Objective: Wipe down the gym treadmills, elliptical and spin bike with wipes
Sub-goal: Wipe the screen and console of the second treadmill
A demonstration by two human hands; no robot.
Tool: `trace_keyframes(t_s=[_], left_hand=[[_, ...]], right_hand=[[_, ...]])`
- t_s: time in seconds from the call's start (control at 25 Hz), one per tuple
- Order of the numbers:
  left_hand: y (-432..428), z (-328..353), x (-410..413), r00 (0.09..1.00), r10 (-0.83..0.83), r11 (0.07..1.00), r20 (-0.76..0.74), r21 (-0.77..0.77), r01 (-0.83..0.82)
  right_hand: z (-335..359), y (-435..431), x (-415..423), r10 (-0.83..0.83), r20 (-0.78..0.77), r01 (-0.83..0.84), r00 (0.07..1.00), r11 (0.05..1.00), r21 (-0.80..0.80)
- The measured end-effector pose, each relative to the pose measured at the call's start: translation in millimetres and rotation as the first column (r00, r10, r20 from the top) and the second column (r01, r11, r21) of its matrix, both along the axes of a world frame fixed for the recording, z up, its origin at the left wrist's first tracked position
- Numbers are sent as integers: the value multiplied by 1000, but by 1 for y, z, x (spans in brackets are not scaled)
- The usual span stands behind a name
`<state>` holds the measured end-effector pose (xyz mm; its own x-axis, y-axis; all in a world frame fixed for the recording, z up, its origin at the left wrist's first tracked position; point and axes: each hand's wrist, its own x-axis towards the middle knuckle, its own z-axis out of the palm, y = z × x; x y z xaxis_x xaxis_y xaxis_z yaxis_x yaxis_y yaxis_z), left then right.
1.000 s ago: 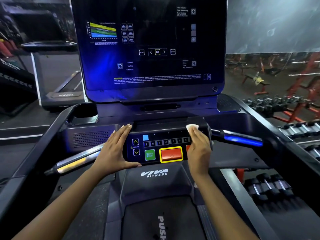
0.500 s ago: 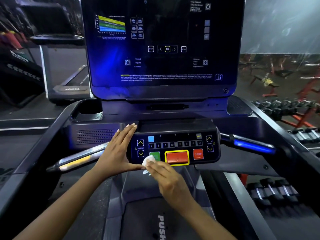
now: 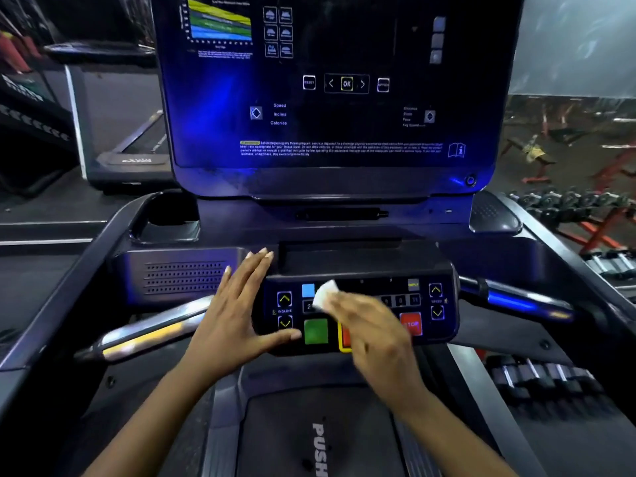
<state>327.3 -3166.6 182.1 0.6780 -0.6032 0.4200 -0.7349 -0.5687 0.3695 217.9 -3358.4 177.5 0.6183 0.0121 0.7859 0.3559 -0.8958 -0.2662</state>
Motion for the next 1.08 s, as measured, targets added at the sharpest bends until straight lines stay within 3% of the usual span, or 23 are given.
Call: trace_keyframes(t_s=[0.08,0.2,0.32,0.4,0.48,0.6,0.8,1.08], left_hand=[[-14,4,0,991,94,988,-100,-110,-105],[-34,2,6,971,220,968,-92,-99,-229],[-37,-2,8,970,242,967,-19,-77,-242],[-36,-2,8,971,238,968,5,-79,-237],[-36,-2,9,971,237,970,28,-59,-235],[-34,-4,10,974,226,974,33,-22,-226],[-31,-6,10,979,178,984,95,-10,-178],[-29,-6,9,983,116,992,143,42,-123]], right_hand=[[35,-20,27,-46,-22,48,999,991,123],[70,-56,90,60,-267,-31,962,993,110],[70,-57,155,151,-647,-277,747,956,-96],[56,-45,184,147,-775,-466,615,860,-207],[47,-43,195,189,-766,-573,615,774,-270],[41,-63,189,294,-735,-642,610,727,-242],[40,-104,170,267,-756,-571,598,804,-167],[55,-155,135,63,-776,-431,627,858,-278]])
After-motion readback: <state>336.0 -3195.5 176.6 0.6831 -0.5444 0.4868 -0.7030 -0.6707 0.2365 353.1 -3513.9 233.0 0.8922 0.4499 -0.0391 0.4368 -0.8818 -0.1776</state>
